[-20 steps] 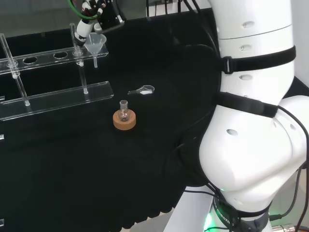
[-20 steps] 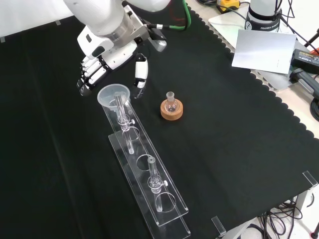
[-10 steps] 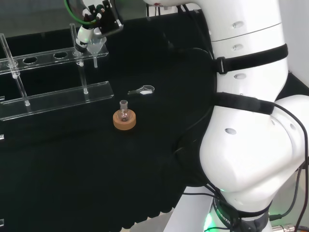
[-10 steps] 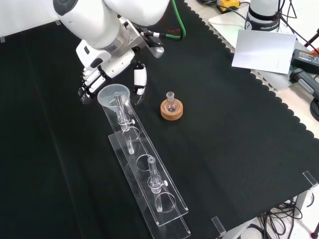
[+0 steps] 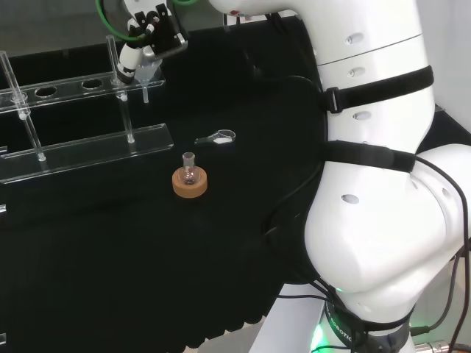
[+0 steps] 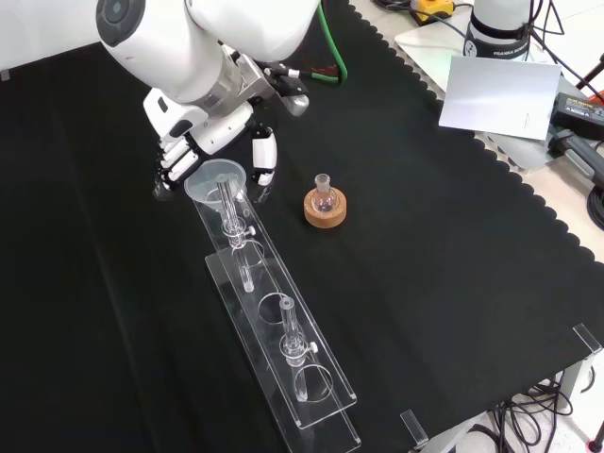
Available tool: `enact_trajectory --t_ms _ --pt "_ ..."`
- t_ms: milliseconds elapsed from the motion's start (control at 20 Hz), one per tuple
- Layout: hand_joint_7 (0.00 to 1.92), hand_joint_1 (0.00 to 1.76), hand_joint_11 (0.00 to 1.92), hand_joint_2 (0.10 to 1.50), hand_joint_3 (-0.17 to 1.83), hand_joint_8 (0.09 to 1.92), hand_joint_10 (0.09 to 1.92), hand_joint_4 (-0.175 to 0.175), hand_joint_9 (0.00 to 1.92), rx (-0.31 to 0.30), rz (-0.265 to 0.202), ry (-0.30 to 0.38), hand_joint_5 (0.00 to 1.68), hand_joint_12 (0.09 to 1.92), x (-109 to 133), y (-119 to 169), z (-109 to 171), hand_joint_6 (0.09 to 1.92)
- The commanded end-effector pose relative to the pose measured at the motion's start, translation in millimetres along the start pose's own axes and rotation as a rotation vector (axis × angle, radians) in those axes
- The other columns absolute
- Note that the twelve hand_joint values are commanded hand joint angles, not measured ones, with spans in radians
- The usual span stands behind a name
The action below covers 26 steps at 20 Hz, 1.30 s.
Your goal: Pick up the funnel from the transparent funnel stand.
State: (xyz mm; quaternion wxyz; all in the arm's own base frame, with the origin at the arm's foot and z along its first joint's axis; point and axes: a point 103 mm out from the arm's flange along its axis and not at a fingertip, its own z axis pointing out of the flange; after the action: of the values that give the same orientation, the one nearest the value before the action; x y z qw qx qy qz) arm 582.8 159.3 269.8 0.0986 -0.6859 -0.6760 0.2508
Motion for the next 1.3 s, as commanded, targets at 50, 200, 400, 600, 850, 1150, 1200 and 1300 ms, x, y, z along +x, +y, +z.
enact_trajectory --t_ms 50,200,400,600,850,1150,1200,1300 --pt "0.1 0.54 0.31 0.68 0.41 0.72 0.76 -0.029 0.39 0.01 0.006 -0.004 0.16 1.49 -1.8 1.9 2.2 0.09" --pt "0.15 0.54 0.32 0.68 0.42 0.74 0.73 -0.035 0.46 0.013 0.006 -0.001 0.21 1.49 -2.2 2.5 3.3 0.09" --pt "0.24 0.53 0.34 0.68 0.43 0.75 0.69 -0.046 0.57 0.012 0.009 -0.004 0.27 1.48 -2.7 3.0 4.3 0.09" --pt "0.34 0.53 0.36 0.69 0.44 0.76 0.63 -0.053 0.69 -0.037 0.024 -0.013 0.31 1.46 -3.6 1.1 4.7 0.09" --pt "0.58 0.61 0.5 0.75 0.47 0.77 0.59 -0.072 0.92 -0.2 0.054 -0.022 0.42 1.35 -6.4 -7.0 -3.3 0.09" --pt "0.71 0.74 0.72 0.79 0.52 0.78 0.57 -0.086 1.06 -0.294 0.078 -0.02 0.53 1.21 -10.3 -28.9 -27.2 0.09" --pt "0.72 0.76 0.75 0.79 0.53 0.78 0.56 -0.088 1.08 -0.292 0.079 -0.023 0.54 1.18 -10.1 -34.9 -32.5 0.09" --pt "0.72 0.77 0.78 0.79 0.54 0.78 0.55 -0.09 1.1 -0.287 0.082 -0.021 0.54 1.16 -11.6 -45.7 -40.4 0.09"
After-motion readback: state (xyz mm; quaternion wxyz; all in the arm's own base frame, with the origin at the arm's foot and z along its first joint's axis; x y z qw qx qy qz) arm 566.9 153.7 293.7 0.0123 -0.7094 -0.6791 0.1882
